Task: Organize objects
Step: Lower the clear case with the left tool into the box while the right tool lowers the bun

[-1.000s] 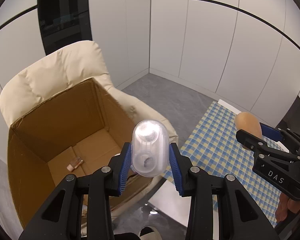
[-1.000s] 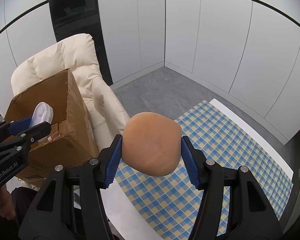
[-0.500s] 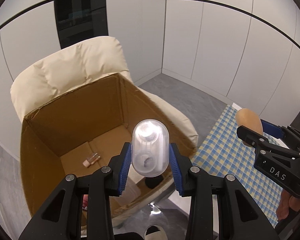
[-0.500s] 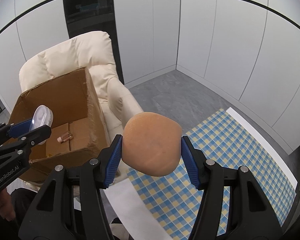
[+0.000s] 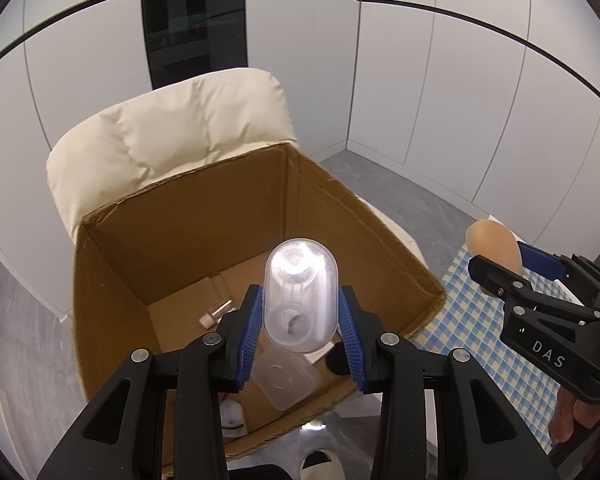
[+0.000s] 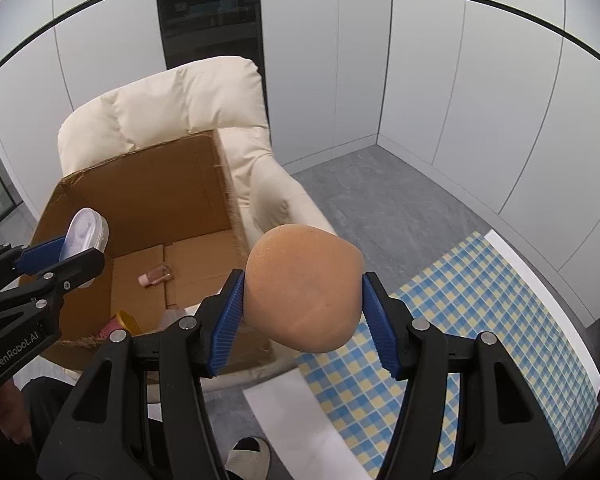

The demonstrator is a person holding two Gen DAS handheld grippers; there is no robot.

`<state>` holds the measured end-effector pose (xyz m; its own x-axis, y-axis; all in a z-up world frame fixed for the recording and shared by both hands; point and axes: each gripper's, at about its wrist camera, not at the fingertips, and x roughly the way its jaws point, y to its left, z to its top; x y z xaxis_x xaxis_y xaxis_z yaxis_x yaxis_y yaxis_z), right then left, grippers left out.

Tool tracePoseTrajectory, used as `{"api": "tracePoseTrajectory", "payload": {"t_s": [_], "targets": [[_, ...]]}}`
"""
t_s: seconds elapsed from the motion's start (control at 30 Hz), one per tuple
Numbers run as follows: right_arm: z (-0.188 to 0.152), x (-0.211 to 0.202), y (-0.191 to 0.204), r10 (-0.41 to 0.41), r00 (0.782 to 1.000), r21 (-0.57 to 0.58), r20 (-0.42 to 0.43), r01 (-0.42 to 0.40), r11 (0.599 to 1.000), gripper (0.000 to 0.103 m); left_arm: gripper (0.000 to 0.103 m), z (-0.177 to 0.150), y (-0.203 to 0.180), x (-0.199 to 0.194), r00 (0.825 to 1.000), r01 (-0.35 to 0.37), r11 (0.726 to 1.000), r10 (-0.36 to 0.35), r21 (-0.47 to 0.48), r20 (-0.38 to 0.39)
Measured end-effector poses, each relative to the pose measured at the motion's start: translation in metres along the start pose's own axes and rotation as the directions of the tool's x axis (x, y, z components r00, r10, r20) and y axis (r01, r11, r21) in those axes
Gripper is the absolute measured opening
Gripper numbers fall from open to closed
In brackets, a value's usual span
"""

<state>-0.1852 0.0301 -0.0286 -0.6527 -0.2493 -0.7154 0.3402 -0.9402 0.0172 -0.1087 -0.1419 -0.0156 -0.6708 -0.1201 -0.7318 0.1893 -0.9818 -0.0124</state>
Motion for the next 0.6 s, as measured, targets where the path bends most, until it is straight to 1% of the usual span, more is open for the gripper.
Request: {"api": "tracePoseTrajectory", "payload": {"t_s": [0.6], "targets": [[0.013, 0.013, 0.053, 0.059, 0.998, -0.059, 0.002, -0.058, 0.997, 0.06, 0.038, -0.007, 0.048, -0.001, 0.999, -0.052, 0.998, 0.052, -0.045, -0.01]]}}
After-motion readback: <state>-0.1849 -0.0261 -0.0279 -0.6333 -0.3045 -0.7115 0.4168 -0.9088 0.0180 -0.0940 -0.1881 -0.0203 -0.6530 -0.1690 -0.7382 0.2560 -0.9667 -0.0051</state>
